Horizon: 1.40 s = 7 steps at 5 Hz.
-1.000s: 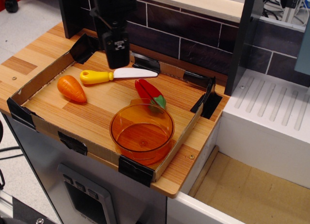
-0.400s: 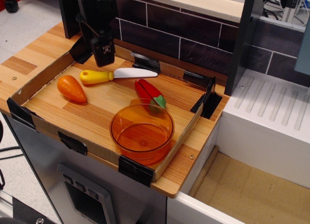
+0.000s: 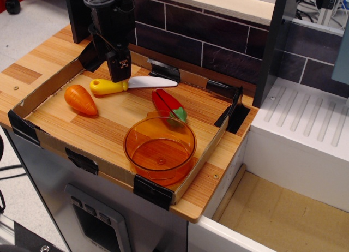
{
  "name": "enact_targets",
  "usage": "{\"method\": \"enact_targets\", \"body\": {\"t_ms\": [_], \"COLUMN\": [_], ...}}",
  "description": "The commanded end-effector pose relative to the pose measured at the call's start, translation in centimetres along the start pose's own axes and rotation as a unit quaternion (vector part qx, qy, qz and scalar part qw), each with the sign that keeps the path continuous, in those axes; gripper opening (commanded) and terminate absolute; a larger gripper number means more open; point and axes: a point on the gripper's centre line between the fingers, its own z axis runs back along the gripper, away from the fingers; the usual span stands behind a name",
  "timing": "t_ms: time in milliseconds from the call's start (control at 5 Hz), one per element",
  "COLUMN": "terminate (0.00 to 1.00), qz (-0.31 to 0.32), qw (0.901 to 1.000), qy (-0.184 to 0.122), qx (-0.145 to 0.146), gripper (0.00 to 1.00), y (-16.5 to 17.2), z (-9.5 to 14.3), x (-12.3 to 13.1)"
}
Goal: Put knife in pot
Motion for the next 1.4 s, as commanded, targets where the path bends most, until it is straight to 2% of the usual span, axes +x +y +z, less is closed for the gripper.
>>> {"method": "enact_targets", "body": {"t_ms": [0,200,400,800,1000,1200], "terminate": [0.0,0.0,0.0,0.0,0.0,0.0], "qz": [0.001,0.0,-0.012,-0.01,-0.008,0.002], "qw": [0.9997,0.9997,0.9998,0.9999,0.9998,0.9998], "qy": [0.014,0.015,0.006,0.008,0.009,-0.007], "qx": [0.02,0.02,0.014,0.008,0.015,0.016], "gripper": [1.0,1.0,0.0,0.0,0.0,0.0], "y": [0.8,0.9,0.7,1.1,1.9,2.8], "z": [-2.1,-2.6,-2.4,-2.4,-1.4,0.3], "x": [0.3,0.1,0.1,0.1,0.5,0.9]}}
